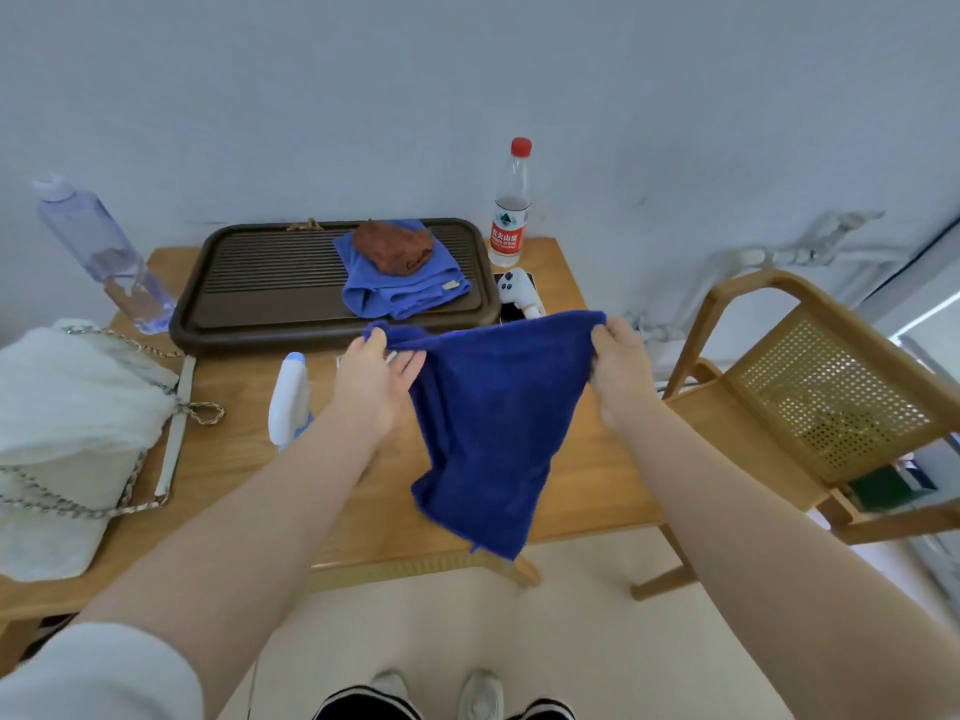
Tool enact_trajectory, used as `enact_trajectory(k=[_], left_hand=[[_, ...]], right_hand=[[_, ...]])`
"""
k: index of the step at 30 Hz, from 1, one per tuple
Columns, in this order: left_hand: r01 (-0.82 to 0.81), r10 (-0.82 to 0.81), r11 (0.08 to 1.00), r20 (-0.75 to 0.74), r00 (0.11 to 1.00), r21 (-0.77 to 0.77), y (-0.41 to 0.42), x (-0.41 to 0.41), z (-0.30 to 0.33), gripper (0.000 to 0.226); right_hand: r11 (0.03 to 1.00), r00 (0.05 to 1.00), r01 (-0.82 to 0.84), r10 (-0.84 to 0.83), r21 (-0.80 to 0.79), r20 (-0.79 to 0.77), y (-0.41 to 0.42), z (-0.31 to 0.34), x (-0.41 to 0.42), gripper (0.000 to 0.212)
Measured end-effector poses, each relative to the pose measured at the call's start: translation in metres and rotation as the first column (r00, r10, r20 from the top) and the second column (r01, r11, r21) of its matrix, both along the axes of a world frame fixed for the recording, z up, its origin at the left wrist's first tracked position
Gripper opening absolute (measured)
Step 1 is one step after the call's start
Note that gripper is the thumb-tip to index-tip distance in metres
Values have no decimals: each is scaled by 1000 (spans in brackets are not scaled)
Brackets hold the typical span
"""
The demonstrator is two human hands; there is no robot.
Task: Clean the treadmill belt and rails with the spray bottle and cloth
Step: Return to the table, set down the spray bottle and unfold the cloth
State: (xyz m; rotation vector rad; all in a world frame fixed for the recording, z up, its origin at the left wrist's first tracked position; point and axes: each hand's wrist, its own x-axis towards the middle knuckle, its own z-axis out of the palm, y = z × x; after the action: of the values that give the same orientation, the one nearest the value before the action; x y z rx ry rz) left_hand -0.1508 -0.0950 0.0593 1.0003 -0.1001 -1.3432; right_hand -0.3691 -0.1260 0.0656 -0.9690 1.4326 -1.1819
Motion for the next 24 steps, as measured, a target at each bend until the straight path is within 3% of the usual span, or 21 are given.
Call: enact_trajectory(k=[2, 4, 6, 7, 9, 12, 18, 21, 24], left_hand=[[-77, 56, 986, -142, 988, -151, -9, 0, 17, 19], [-149, 90, 965, -264, 960, -215, -14, 1, 30, 22], [-144, 119, 978, -158, 980, -154, -11, 0, 32, 17], [-120, 121, 989, 2, 993, -89, -7, -1, 30, 8], [-97, 78, 995, 351, 933, 38, 6, -3, 19, 16], [-121, 8, 980, 575, 818, 159, 28, -4, -5, 23], [-50, -58, 977, 482, 874, 209, 58, -12, -36, 29], [39, -174, 943, 391, 904, 330, 46, -9, -44, 28], [110, -226, 921, 284, 932, 373, 23, -11, -54, 24]], right_hand=[[993, 967, 91, -70, -75, 244, -6, 17, 0, 24], [986, 923, 101, -44, -131, 382, -8, 31, -2, 27], [989, 911, 40, 21, -140, 413, -4, 34, -4, 27], [994, 918, 1, 42, -109, 395, -2, 31, -5, 27], [997, 947, -80, 70, 20, 314, 2, 21, -6, 29], [943, 986, -143, 110, 301, 123, 9, -6, -12, 23], [849, 971, -119, 207, 515, -118, 9, -49, -23, 15], [913, 983, -16, 90, 408, -163, 5, -67, -28, 16], [924, 952, 192, -93, 330, -292, -2, -85, -37, 22]])
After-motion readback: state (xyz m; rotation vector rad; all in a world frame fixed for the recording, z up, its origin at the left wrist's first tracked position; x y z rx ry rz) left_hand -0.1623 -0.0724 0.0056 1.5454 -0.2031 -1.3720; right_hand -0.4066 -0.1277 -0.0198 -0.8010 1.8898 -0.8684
